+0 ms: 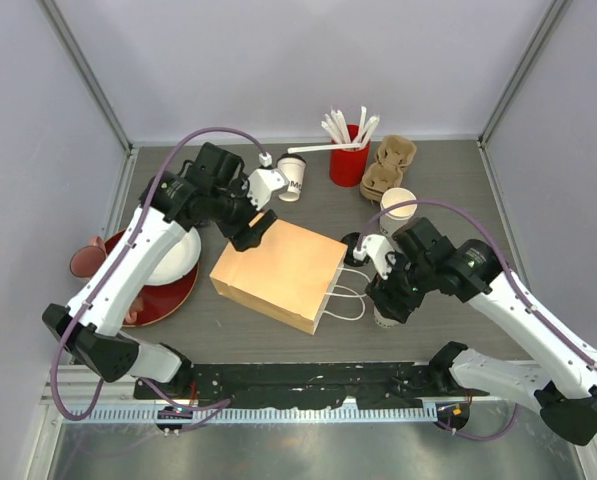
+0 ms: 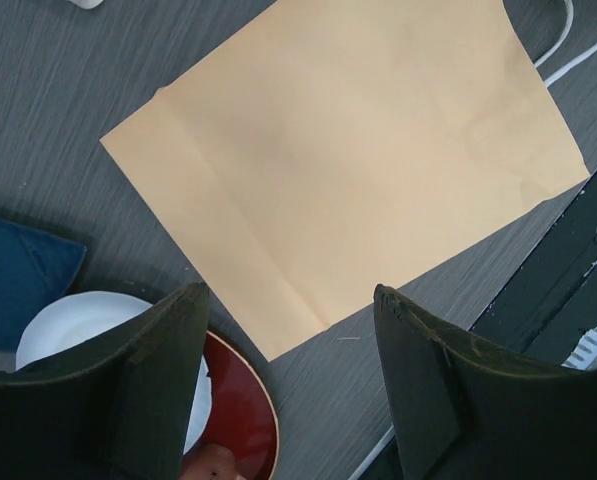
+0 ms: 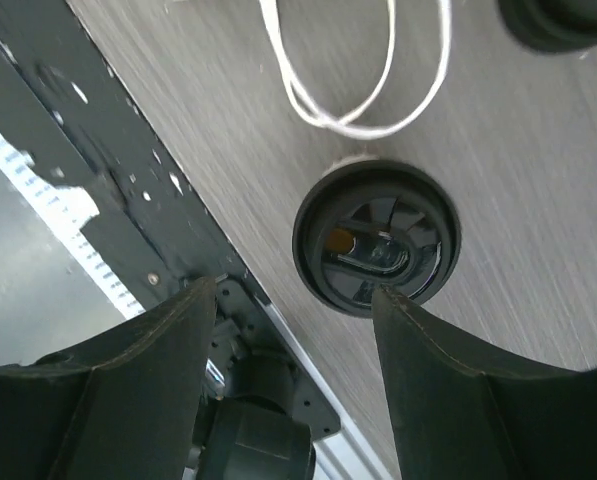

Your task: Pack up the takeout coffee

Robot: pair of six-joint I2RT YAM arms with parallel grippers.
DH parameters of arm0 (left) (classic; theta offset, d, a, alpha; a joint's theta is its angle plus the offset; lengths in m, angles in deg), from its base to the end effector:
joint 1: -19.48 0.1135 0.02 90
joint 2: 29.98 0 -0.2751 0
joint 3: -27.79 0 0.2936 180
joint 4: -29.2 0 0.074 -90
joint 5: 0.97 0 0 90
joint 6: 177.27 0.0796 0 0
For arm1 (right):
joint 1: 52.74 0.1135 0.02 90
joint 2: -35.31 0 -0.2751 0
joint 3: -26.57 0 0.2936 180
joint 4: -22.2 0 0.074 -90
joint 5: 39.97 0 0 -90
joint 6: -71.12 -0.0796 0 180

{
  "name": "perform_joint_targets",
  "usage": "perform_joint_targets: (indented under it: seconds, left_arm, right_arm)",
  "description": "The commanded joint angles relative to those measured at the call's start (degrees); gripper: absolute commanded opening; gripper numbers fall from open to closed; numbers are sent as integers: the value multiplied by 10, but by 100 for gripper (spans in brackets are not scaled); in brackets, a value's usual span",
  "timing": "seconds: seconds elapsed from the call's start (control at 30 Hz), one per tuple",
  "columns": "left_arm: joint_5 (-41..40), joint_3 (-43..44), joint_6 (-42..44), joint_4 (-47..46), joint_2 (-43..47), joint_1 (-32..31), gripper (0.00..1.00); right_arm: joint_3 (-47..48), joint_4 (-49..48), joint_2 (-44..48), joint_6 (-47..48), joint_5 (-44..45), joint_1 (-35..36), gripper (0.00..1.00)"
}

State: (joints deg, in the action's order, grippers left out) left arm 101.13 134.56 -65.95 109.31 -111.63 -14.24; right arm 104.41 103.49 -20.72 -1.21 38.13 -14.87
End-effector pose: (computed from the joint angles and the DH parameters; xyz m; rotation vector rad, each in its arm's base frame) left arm 0.2677 -0.1987 0.3860 1.2462 2.2086 -0.3534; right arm 0.1604 0.1456 0.3199 -1.2895 2.2887 0.3951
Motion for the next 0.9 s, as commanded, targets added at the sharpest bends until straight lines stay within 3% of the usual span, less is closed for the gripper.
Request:
perform_joint_targets:
  seconds: [0.0, 0.1, 0.23, 0.47, 0.87]
  left_arm:
    - [50, -11, -19, -51, 32, 26, 70]
    - [53, -16, -20, -57, 30, 29, 70]
    - [61, -12, -24, -59, 18, 30, 70]
    - [74, -19, -11, -50, 15, 30, 70]
    - [91, -15, 3, -38, 24, 30, 70]
  right_arm:
    - [-38, 11, 27, 44, 40, 20, 69]
    - [-66, -33, 22, 31, 14, 29, 66]
    - [-91, -66, -9, 3, 80, 55, 57]
    - [-92, -82, -32, 2, 108, 74, 41]
    - [-118, -77, -35, -4, 116, 82, 34]
